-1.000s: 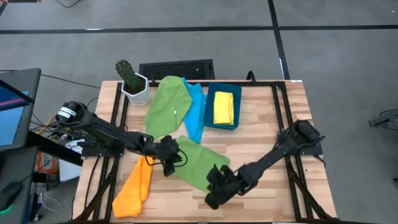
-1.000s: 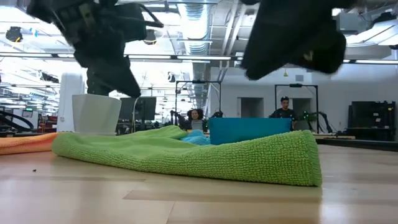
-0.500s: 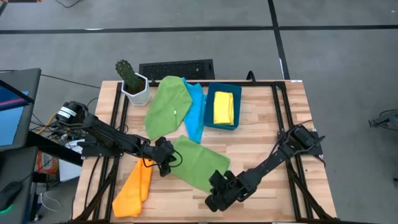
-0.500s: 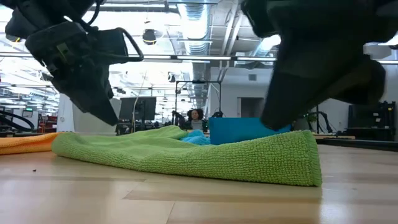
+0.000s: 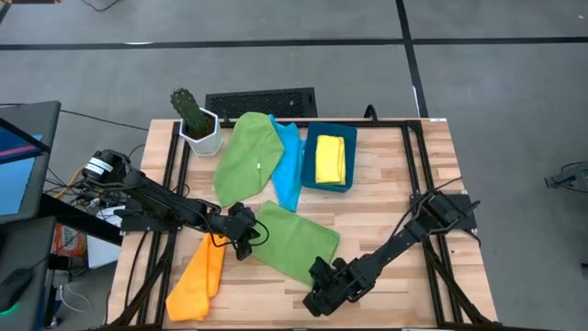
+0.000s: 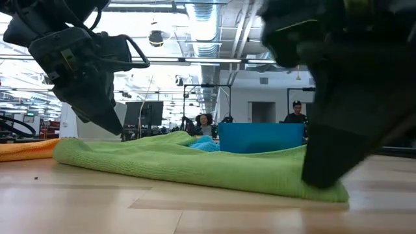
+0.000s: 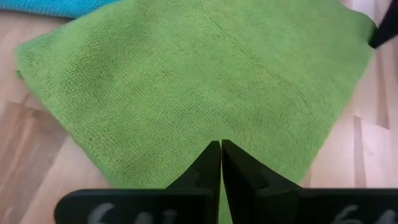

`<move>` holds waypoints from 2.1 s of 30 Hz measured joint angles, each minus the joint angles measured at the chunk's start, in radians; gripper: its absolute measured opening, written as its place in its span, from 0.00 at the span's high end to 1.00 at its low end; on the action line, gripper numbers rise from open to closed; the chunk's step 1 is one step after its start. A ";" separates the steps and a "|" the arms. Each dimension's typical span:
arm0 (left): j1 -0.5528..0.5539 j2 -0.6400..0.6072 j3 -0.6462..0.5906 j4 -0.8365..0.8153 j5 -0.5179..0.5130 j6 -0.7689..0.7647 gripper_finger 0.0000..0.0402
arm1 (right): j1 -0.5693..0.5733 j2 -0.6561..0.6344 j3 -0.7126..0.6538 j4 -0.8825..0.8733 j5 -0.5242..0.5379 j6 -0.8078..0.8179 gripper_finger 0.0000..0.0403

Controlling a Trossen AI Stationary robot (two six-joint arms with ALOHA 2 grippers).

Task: Fold microfiber towels
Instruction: Fold the right green towel

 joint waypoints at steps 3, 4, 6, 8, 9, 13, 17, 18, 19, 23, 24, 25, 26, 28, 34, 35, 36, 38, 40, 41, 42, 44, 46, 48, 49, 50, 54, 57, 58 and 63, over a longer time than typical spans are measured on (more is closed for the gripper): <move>-0.001 0.000 0.000 0.001 0.006 0.000 0.99 | 0.013 0.003 -0.002 0.020 -0.020 0.005 0.95; -0.002 0.000 0.000 0.002 0.007 0.000 0.99 | 0.019 0.002 -0.002 0.017 -0.017 0.005 0.95; -0.003 0.000 0.000 0.005 0.006 -0.003 0.99 | 0.027 -0.014 -0.003 -0.006 -0.006 0.001 0.96; -0.004 0.000 0.000 0.004 0.006 -0.006 0.99 | 0.027 -0.029 -0.002 -0.011 0.003 0.001 0.95; -0.004 0.000 0.000 0.006 0.005 -0.008 0.99 | 0.028 -0.044 -0.004 -0.036 0.016 -0.001 0.95; -0.004 0.000 0.000 0.014 0.005 -0.015 0.99 | 0.024 -0.082 -0.002 -0.049 0.074 -0.005 0.92; -0.005 0.000 0.000 0.039 -0.002 -0.023 0.99 | 0.026 -0.083 -0.001 -0.062 0.127 0.004 0.93; -0.006 0.003 0.000 0.048 -0.003 -0.022 0.99 | 0.026 -0.077 -0.001 -0.064 0.134 0.005 0.94; -0.009 0.007 0.001 0.055 -0.005 -0.022 0.99 | 0.027 -0.072 -0.004 -0.068 0.133 0.005 0.95; -0.024 0.035 0.001 0.064 -0.006 -0.023 0.99 | 0.028 -0.040 -0.008 -0.072 0.108 0.015 0.97; -0.029 0.046 0.000 0.066 -0.006 -0.024 0.99 | 0.030 -0.037 -0.007 -0.069 0.105 0.018 0.97; -0.035 0.060 0.001 0.069 -0.005 -0.024 0.99 | 0.031 -0.030 -0.003 -0.061 0.098 0.030 0.96; -0.039 0.070 0.001 0.065 -0.006 -0.024 0.99 | 0.032 -0.026 -0.002 -0.064 0.088 0.040 0.95; -0.048 0.098 0.001 0.074 -0.005 -0.028 0.99 | 0.038 -0.023 -0.007 -0.097 0.080 0.052 0.93; -0.071 0.164 0.002 0.096 -0.008 -0.048 0.99 | 0.044 -0.023 -0.005 -0.099 0.071 0.057 0.92; -0.076 0.171 0.002 0.100 -0.011 -0.049 0.99 | 0.044 -0.023 -0.005 -0.098 0.066 0.057 0.93; -0.079 0.176 0.003 0.104 -0.012 -0.050 0.99 | 0.043 -0.023 -0.005 -0.100 0.064 0.058 0.94; -0.088 0.176 0.004 0.099 -0.020 -0.049 0.99 | 0.043 -0.023 -0.005 -0.102 0.062 0.058 0.95; -0.093 0.177 0.004 0.097 -0.029 -0.049 0.99 | 0.044 -0.023 -0.005 -0.113 0.062 0.058 0.96; -0.094 0.177 0.004 0.097 -0.032 -0.050 0.99 | 0.044 -0.023 -0.005 -0.116 0.066 0.057 0.96; -0.094 0.177 0.003 0.100 -0.032 -0.056 0.99 | 0.044 -0.026 -0.005 -0.116 0.077 0.056 0.96; -0.094 0.178 0.002 0.112 -0.032 -0.076 0.99 | 0.044 -0.050 -0.005 -0.138 0.109 0.055 0.95; -0.097 0.180 0.001 0.126 -0.036 -0.118 0.99 | 0.043 -0.075 -0.003 -0.160 0.119 0.059 0.95; -0.104 0.181 0.000 0.144 -0.045 -0.171 0.99 | 0.044 -0.096 -0.004 -0.211 0.118 0.059 0.94; -0.110 0.181 0.000 0.152 -0.048 -0.198 0.99 | 0.044 -0.105 -0.004 -0.222 0.119 0.059 0.95; -0.115 0.181 -0.001 0.161 -0.056 -0.224 0.99 | 0.044 -0.115 -0.004 -0.235 0.126 0.060 0.95; -0.142 0.181 -0.001 0.189 -0.093 -0.304 0.99 | 0.044 -0.152 -0.004 -0.215 0.177 0.060 0.96; -0.158 0.182 -0.001 0.246 -0.097 -0.318 0.99 | 0.043 -0.140 -0.004 -0.163 0.191 0.059 0.96; -0.161 0.182 -0.001 0.263 -0.095 -0.318 0.99 | 0.043 -0.125 -0.002 -0.146 0.189 0.063 0.96; -0.163 0.168 0.013 0.261 -0.026 -0.267 0.99 | 0.064 -0.047 -0.005 -0.149 0.143 0.131 0.96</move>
